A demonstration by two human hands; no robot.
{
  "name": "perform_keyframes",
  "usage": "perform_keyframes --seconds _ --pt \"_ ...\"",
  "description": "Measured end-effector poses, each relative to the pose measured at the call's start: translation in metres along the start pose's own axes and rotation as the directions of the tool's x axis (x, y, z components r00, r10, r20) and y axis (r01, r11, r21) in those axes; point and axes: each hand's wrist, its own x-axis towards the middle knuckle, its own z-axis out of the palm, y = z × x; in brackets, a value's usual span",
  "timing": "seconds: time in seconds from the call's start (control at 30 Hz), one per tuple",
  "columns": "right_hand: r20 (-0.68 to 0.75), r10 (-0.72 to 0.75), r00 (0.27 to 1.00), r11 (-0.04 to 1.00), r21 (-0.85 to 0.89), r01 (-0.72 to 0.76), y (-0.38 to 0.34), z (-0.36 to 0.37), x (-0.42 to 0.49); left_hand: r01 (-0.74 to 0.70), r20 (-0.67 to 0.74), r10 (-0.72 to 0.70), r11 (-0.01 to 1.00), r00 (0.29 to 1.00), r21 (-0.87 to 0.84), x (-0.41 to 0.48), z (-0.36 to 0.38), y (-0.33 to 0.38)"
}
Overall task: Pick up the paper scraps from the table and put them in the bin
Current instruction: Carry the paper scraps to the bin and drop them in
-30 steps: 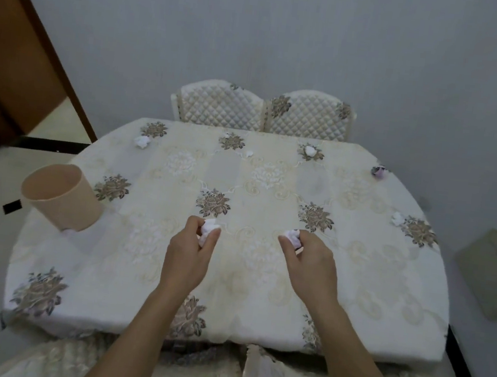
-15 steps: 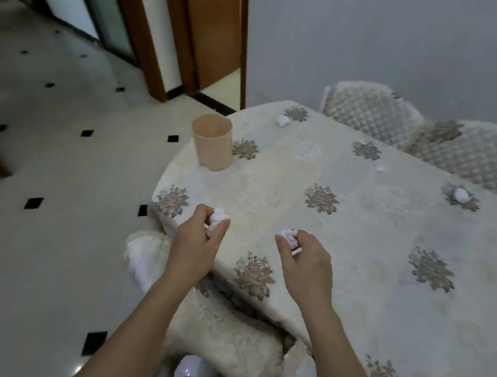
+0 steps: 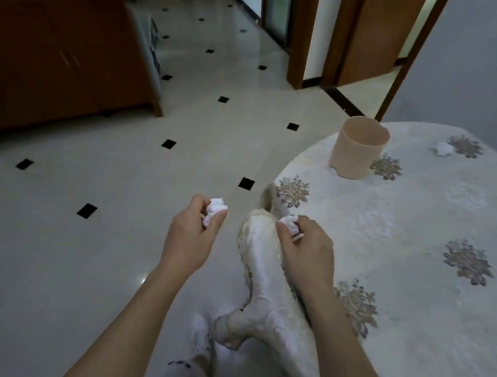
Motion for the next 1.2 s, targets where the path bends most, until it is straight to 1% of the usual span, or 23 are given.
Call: perform_keyframes --seconds 0.23,0.4,0.53,0.77,1.0,1.2 --pt "0.019 0.040 0.999 0.999 0.034 -0.041 -0.034 0.060 0.052 0.011 0.001 -0.011 0.999 1.000 -0.033 0.073 -0.015 -0.053" --pt "0.025 0.074 0.997 0.997 -0.021 -0.074 -0.067 0.119 0.115 0.007 0.064 -0.003 0.999 0.998 -0.053 0.154 -0.038 -0.095" --pt "-0.013 0.081 0.997 0.995 -0.062 -0.081 -0.099 0.163 0.170 -0.004 0.098 0.008 0.999 0.995 -0.043 0.224 -0.062 -0.124" --pt "-0.023 0.127 0.992 0.988 -0.090 -0.129 -0.124 0.208 0.233 -0.026 0.141 0.030 0.999 0.990 -0.034 0.312 -0.082 -0.153" --pt "-0.067 0.150 0.986 0.982 -0.110 -0.157 -0.116 0.224 0.284 -0.040 0.212 0.045 0.999 0.976 -0.026 0.377 -0.059 -0.159" --pt "-0.101 0.180 0.979 0.974 -0.125 -0.191 -0.085 0.232 0.349 -0.087 0.280 0.095 0.995 0.955 -0.038 0.447 -0.008 -0.150"
